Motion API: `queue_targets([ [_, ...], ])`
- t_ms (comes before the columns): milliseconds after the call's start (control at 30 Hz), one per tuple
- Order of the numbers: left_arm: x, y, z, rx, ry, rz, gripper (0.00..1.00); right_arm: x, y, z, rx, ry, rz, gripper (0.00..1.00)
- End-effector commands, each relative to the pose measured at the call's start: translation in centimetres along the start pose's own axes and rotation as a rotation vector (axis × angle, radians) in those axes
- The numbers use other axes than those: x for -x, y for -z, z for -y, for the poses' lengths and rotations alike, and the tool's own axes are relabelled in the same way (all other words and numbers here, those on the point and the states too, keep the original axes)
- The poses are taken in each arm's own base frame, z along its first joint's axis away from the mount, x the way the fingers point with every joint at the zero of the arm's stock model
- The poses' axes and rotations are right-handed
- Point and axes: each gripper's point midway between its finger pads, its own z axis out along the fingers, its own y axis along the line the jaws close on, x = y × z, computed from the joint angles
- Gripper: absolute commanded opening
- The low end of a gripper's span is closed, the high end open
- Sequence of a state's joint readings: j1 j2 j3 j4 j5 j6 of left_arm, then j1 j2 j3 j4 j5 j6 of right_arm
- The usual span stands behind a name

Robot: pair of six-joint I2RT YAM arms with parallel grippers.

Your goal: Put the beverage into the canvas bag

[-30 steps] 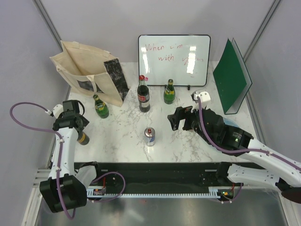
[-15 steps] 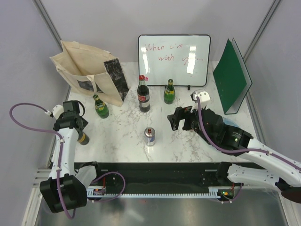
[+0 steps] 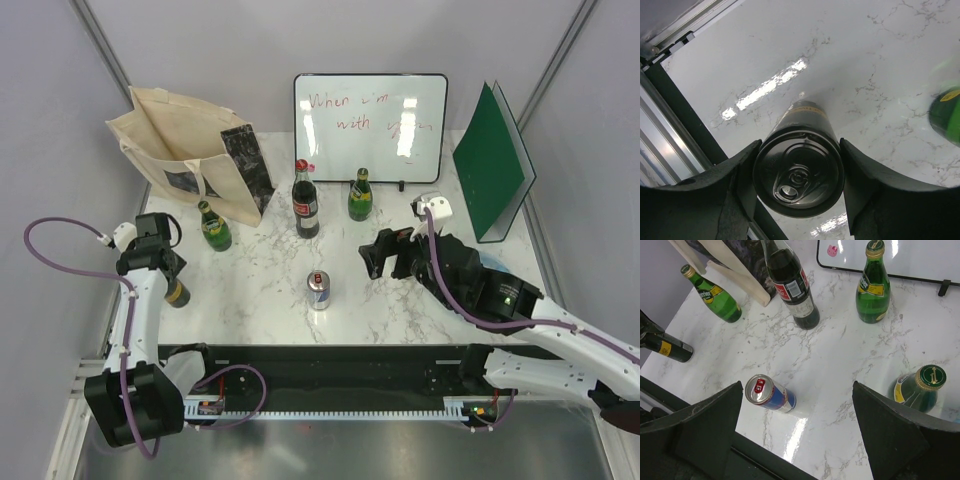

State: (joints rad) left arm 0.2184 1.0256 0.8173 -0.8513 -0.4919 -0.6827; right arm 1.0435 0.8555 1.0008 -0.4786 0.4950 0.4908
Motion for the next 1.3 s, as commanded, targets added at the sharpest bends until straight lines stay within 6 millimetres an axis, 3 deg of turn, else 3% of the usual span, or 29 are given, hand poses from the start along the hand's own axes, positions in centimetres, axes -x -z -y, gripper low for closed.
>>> queue_targets([
  [0, 1.8, 0.4, 0.5, -0.030, 0.021, 0.066, 0.35, 0.6, 0.5, -0.3, 0.022, -0.041, 0.027, 0.98],
  [133, 4.5, 2.7, 0.7, -0.081, -0.005, 0.149, 0.03, 0.5, 0.7, -0.4, 0.029, -0.042, 0.017, 0.98],
  [300, 8.4, 8.1, 1.5, -0.235, -0.079, 0.266, 0.02, 0.3, 0.8, -0.7, 0.047, -0.051, 0.005, 0.98],
  [333, 10.2, 10.1, 1.8, -0.273, -0.062, 0.309, 0.02, 0.3, 0.8, -0.7, 0.048, -0.051, 0.000, 0.98],
  [400, 11.1, 11.9, 2.9, -0.347, -0.098, 0.311, 0.02, 0.0, 0.7, -0.8, 0.049, -0.051, -0.011, 0.98],
  [433, 12.6, 14.3, 3.3, -0.400, -0.092, 0.339, 0.02, -0.1, 0.8, -0.9, 0.057, -0.051, -0.019, 0.98],
  [500, 13.4, 16.7, 5.2, -0.520, -0.116, 0.326, 0.02, -0.3, 0.7, -1.0, 0.056, -0.046, -0.029, 0.98],
  [600, 17.0, 21.5, 7.0, -0.629, -0.093, 0.367, 0.02, -0.4, 0.4, -1.3, 0.054, -0.035, -0.042, 0.98],
  [633, 19.1, 23.6, 7.8, -0.667, -0.077, 0.411, 0.02, -0.4, 0.3, -1.3, 0.054, -0.031, -0.048, 0.98],
  [700, 20.9, 25.5, 8.6, -0.711, -0.068, 0.445, 0.02, -0.3, 0.0, -1.5, 0.051, -0.020, -0.054, 0.98],
  [733, 22.5, 27.9, 8.7, -0.752, -0.048, 0.502, 0.02, -0.2, 0.0, -1.5, 0.048, -0.018, -0.054, 0.98],
  [800, 24.0, 27.9, 10.8, -0.779, -0.074, 0.507, 0.02, -0.1, -0.2, -1.4, 0.034, -0.008, -0.054, 0.98],
  [833, 25.2, 29.4, 11.1, -0.809, -0.068, 0.551, 0.02, 0.0, -0.1, -1.3, 0.031, -0.007, -0.050, 0.98],
  [867, 25.9, 28.1, 12.5, -0.786, -0.087, 0.542, 0.02, 0.1, -0.1, -1.3, 0.027, -0.008, -0.047, 0.98],
  [1067, 30.6, 28.1, 17.4, -0.816, -0.070, 0.673, 0.02, 0.3, -0.4, -0.9, -0.002, 0.017, -0.036, 0.98],
  [1167, 32.5, 26.8, 19.9, -0.736, -0.100, 0.756, 0.02, 0.2, -0.4, -0.7, -0.011, 0.032, -0.045, 0.98],
  [1267, 33.0, 23.9, 22.6, -0.659, -0.138, 0.770, 0.02, 0.1, -0.5, -0.2, -0.030, 0.045, -0.047, 0.98],
])
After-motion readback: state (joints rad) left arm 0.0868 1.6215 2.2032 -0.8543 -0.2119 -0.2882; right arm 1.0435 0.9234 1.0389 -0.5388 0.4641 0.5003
